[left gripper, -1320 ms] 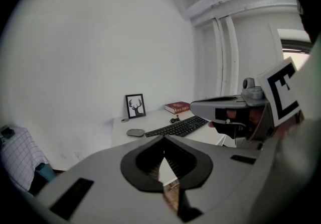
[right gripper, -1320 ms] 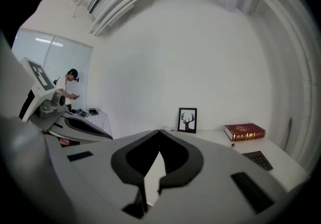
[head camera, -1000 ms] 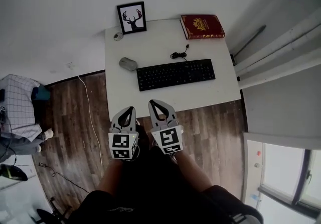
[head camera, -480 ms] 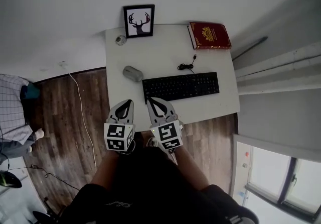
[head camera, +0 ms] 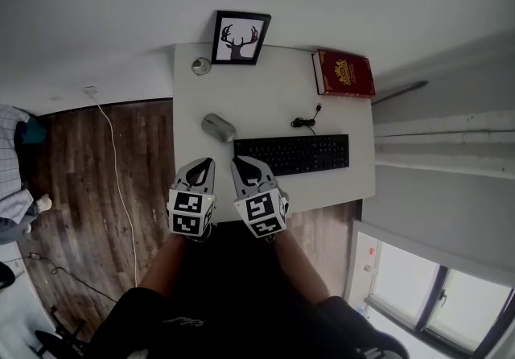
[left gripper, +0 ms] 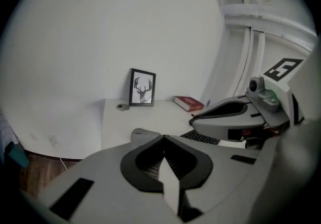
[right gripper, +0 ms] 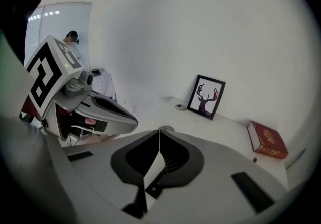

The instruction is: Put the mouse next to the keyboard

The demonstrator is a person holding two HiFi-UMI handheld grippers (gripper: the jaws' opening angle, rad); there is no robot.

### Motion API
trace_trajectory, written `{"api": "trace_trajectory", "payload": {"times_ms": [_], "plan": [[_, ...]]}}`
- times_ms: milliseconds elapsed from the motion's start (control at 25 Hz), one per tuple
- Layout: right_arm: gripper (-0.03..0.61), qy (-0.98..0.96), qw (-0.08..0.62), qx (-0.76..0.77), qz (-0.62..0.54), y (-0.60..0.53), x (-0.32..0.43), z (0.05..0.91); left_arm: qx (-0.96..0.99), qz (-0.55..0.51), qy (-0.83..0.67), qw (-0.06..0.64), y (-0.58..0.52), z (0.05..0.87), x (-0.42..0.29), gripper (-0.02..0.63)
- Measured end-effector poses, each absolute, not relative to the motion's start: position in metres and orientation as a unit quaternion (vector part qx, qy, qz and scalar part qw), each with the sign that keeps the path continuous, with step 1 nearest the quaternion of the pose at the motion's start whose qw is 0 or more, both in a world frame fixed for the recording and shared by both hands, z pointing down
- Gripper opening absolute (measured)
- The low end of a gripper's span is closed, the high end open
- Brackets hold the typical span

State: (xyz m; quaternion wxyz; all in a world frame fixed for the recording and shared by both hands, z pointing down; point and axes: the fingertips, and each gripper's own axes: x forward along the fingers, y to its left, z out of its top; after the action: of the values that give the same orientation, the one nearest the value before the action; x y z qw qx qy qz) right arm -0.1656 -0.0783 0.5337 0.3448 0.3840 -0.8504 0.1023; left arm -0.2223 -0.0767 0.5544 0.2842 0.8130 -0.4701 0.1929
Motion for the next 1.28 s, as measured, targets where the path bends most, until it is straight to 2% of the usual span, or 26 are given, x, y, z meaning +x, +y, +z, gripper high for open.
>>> {"api": "trace_trajectory", "payload": {"times_ms": [200,480,520,640,720,1000,1280], "plan": [[0.021,-0.857,0.365,0.346,0.112,-0.112,-0.18,0.564,0.782,0.199,-0.513,0.293,-0.111,0.575,-0.248,0.002],[0.028,-0.849,0.427,0.279,0.136,-0.141,-0.192,0.6,0.746,0.223,-0.54,0.32,-0.128,0.589,-0.271,0.002],[0.045,-0.847,0.433,0.277,0.135,-0.145,-0.191,0.605,0.746,0.225,-0.539,0.322,-0.131,0.592,-0.271,0.002],[0.177,-0.841,0.454,0.262,0.135,-0.147,-0.19,0.62,0.741,0.225,-0.536,0.335,-0.135,0.602,-0.266,0.002],[0.221,-0.836,0.467,0.253,0.135,-0.149,-0.189,0.628,0.741,0.226,-0.533,0.339,-0.138,0.606,-0.263,0.002],[0.284,-0.822,0.5,0.239,0.132,-0.164,-0.199,0.652,0.738,0.227,-0.533,0.346,-0.146,0.617,-0.269,0.002],[0.287,-0.819,0.509,0.237,0.12,-0.173,-0.212,0.665,0.721,0.216,-0.552,0.36,-0.147,0.623,-0.291,0.002]]}}
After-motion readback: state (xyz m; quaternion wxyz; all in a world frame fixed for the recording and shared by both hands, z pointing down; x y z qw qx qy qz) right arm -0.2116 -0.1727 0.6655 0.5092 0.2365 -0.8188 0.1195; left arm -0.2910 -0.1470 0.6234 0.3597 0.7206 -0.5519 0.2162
